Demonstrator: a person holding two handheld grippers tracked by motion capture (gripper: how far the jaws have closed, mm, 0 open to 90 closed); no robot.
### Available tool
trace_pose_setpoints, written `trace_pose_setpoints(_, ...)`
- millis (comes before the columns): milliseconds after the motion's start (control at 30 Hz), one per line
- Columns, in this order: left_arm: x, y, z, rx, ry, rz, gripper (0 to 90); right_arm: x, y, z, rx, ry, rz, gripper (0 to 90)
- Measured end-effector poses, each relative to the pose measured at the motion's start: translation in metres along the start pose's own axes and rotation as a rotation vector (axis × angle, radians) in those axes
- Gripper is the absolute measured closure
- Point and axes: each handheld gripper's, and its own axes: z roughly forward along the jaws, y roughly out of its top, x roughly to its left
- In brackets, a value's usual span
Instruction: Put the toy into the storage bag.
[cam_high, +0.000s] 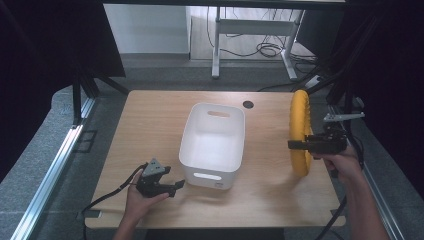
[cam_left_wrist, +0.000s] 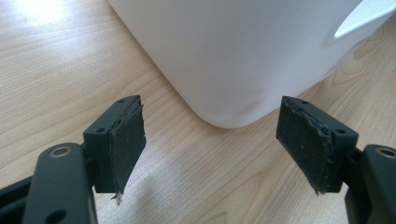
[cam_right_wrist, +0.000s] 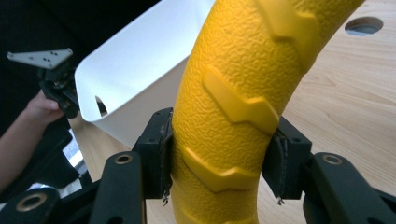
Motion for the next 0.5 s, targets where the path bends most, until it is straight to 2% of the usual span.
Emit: trace_pose_setpoints(500, 0.0000, -0.0002, 0.0011, 0.004, -0.004, 0.003, 23.9, 0.0069, 0.0056, -0.0039, -0.091, 0.033, -0.006, 50.1)
